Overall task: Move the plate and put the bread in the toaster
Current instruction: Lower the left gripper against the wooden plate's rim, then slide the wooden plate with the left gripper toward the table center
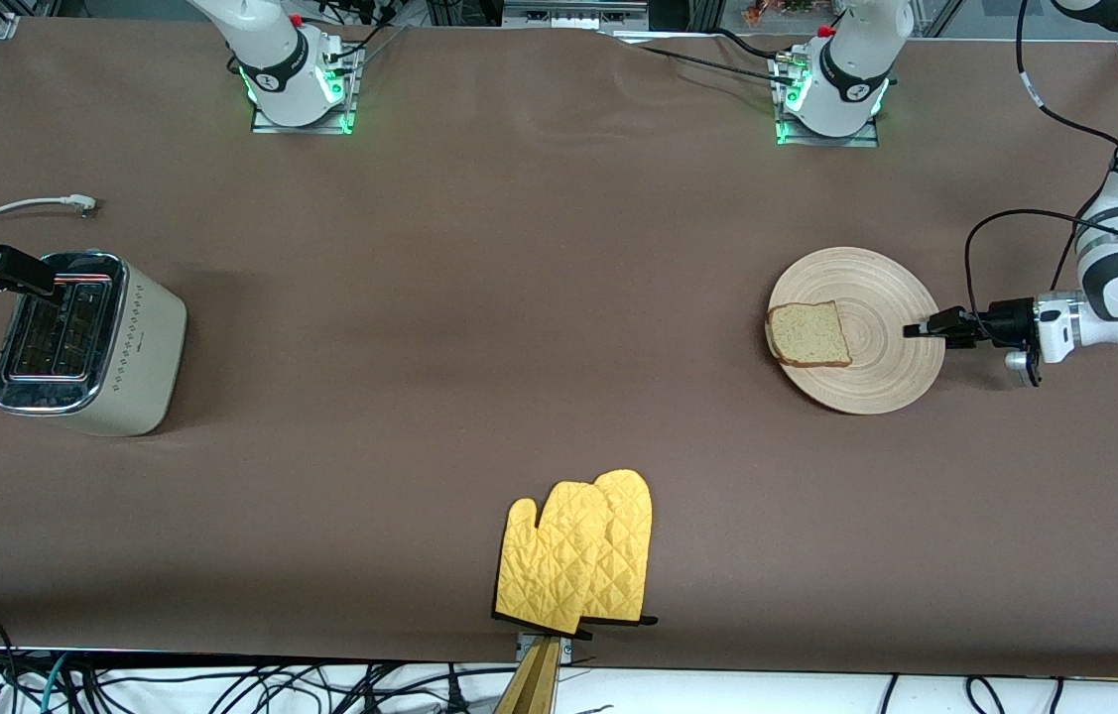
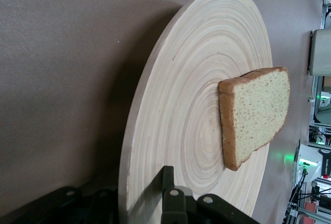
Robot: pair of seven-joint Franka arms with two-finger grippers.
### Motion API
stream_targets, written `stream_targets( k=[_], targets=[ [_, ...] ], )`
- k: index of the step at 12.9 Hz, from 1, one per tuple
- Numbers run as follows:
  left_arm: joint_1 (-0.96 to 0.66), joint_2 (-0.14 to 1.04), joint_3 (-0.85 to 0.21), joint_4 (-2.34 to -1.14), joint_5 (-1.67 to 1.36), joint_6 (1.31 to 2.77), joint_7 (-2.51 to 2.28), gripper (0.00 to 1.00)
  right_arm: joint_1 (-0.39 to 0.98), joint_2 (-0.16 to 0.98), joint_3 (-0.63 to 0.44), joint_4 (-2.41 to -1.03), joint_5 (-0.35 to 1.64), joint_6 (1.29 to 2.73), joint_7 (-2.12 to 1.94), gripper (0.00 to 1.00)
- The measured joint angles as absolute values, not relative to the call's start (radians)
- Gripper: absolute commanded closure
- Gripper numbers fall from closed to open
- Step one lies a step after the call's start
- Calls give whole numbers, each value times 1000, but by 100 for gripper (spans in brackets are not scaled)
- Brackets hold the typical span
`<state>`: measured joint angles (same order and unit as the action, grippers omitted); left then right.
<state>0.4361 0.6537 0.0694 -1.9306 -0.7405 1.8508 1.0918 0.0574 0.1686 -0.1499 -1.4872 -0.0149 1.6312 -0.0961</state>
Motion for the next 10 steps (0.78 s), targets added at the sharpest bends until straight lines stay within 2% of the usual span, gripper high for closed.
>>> stream_targets(
  k=[6, 10],
  targets=[
    [435, 652, 68, -1932, -741, 1854, 1092, 100, 55, 169, -150, -1487, -15, 1631, -96, 0],
    [423, 653, 22, -1936, -741, 1870, 1101, 100, 55, 169, -150, -1487, -15, 1631, -96, 0]
  ],
)
